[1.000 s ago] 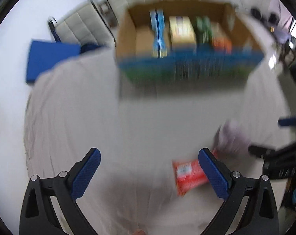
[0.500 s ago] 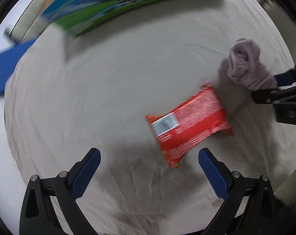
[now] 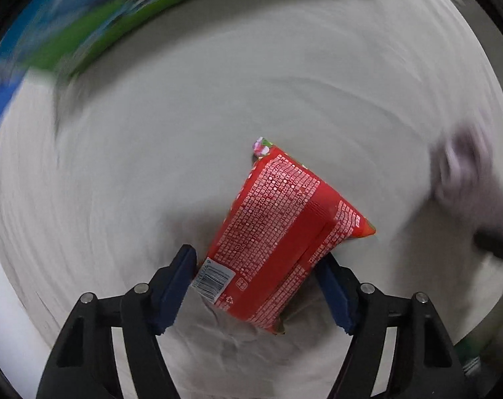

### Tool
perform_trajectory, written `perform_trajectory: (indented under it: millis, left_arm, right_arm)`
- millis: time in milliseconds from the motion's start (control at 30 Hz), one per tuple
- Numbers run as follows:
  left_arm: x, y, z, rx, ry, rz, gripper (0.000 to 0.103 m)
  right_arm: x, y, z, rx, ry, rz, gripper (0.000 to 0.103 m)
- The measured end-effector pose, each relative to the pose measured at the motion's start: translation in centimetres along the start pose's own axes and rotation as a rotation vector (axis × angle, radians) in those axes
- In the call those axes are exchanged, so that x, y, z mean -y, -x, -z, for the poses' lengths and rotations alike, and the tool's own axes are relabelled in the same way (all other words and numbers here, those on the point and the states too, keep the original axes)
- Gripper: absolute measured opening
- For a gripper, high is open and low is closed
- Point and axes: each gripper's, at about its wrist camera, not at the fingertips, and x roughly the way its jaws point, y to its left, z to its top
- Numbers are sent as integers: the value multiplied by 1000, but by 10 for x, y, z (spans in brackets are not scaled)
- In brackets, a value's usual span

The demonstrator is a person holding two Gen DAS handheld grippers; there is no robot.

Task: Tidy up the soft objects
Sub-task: 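Grasp the red snack pack with the left tool while the right tool grasps the lilac sock, then carry the red pack and lilac sock into the box and open both tools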

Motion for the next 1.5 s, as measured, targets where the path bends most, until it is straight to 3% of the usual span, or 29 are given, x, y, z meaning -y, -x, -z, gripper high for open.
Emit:
perform_trajectory:
  millis: [133,233,333,433,600,767,967,1033,1067,1100,1133,1167,1200,1300,1400,1500]
  left_arm:
    - [-48,2,1,-12,327,84,70]
    - [-62,-4,4,-31,408,137,71]
    - [-65,-13,2,-45,392,161,73]
    - [-59,-15,-8,-42,337,116,84]
    - [-61,-16,-28,-11,337,126,102]
    - [-80,-14,-24,35,375,137,103]
    - [-106,-19,-25,-44,351,150,103]
    - [-104,-22,-29,-52,344,145,100]
    - [-105,-21,-29,-47,337,144,94]
    - [-105,-20,-31,-42,331,143,84]
    - [-103,-15,-30,-32,322,141,77]
    - [-103,-6,-28,-26,312,141,60]
    - [-100,-3,-28,-25,296,133,56]
    - [-93,3,-25,-20,282,130,51]
    - [-98,6,-17,-21,294,129,50]
    - [-91,3,-10,-22,292,120,50]
  right_arm:
    - [7,1,-3,19,8,24,62]
    - [-1,4,-13,34,24,43,76]
    - [-1,0,-21,8,41,49,76]
    - [3,-8,-29,-6,54,48,76]
    - [-3,-11,-39,-10,62,52,75]
    - [0,-17,-34,-17,55,41,75]
    - [-19,-27,-34,-25,66,53,75]
    - [-24,-27,-33,-30,72,57,72]
    - [-27,-28,-29,-30,71,58,67]
    - [-29,-29,-27,-33,72,62,56]
    - [-29,-27,-26,-34,74,78,51]
    - [-30,-28,-25,-32,75,88,50]
    - [-31,-27,-25,-29,70,88,47]
    - [-34,-28,-24,-33,42,67,45]
    - [-31,-24,-29,-33,-9,-30,45]
    - [-26,-25,-32,-47,-47,-83,55]
